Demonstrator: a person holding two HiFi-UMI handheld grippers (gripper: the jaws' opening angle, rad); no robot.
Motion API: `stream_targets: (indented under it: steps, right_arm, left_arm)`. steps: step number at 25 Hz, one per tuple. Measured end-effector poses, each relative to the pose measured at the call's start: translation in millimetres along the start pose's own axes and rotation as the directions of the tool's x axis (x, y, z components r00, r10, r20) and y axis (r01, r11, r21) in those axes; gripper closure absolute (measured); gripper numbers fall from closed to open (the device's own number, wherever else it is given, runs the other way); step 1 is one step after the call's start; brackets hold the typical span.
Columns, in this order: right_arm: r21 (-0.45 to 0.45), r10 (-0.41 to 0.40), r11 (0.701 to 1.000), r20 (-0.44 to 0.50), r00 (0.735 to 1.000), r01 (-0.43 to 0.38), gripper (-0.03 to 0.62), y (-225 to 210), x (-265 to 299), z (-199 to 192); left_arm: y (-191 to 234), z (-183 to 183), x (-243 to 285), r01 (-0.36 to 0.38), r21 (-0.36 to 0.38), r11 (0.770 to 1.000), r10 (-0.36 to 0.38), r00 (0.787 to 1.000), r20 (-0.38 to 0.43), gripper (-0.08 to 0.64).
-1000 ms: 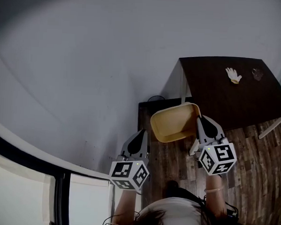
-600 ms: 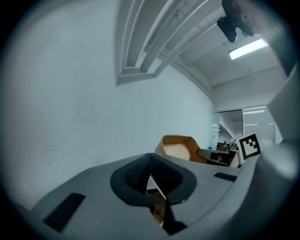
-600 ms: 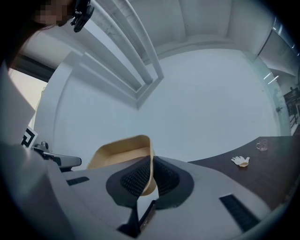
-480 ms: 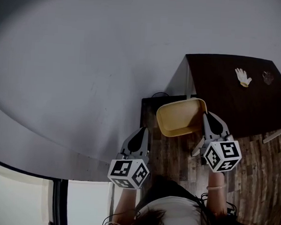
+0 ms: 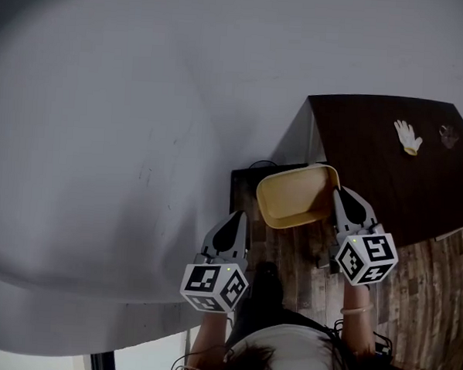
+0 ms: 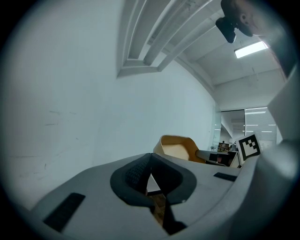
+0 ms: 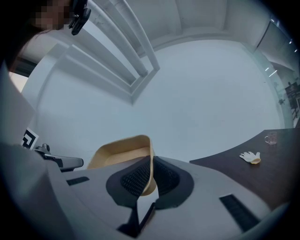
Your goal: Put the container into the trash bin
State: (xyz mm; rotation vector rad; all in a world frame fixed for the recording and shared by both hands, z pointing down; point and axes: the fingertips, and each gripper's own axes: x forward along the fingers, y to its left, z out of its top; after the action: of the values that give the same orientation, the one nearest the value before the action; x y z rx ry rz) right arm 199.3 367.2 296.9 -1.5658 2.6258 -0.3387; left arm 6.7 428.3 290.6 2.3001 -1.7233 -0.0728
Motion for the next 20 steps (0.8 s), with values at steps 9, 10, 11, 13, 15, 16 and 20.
stream_targets:
  steps: [9, 10, 11, 13, 15, 16, 20]
  right_arm:
    - [-0.013, -0.033, 0.999, 0.002, 0.999, 0.033, 0.572, -8, 115, 13]
    - [-0.016, -0.036, 0.999, 0.001, 0.999, 0.036, 0.572, -8, 128, 15]
    - [-0.017, -0.039, 0.999, 0.002, 0.999, 0.039, 0.572, -9, 139, 18]
    - [-0.018, -0.041, 0.999, 0.008, 0.999, 0.041, 0.572, -9, 155, 23]
    - [-0.018, -0.042, 0.999, 0.014, 0.999, 0.043, 0.572, -9, 167, 27]
    - [-0.019, -0.044, 0.999, 0.015, 0.999, 0.044, 0.571, -9, 174, 28]
    - [-0.017, -0.047, 0.999, 0.019, 0.999, 0.048, 0.571, -10, 190, 32]
  left_arm:
    - [70, 28, 100, 0.051, -0.003, 0.999, -0.051, 0.999, -0.004, 0.54]
    - [79, 32, 110, 0.052, -0.004, 0.999, -0.052, 0.999, -0.005, 0.54]
    - [86, 36, 119, 0.052, -0.004, 0.999, -0.052, 0.999, -0.006, 0.54]
    - [96, 43, 130, 0.051, -0.003, 0.999, -0.051, 0.999, -0.003, 0.54]
    - [106, 49, 136, 0.048, -0.001, 0.999, -0.048, 0.999, 0.0, 0.54]
    - [111, 51, 140, 0.045, -0.001, 0.999, -0.045, 0.999, 0.001, 0.54]
    - [124, 58, 148, 0.038, 0.001, 0.999, -0.038, 0.999, 0.004, 0.54]
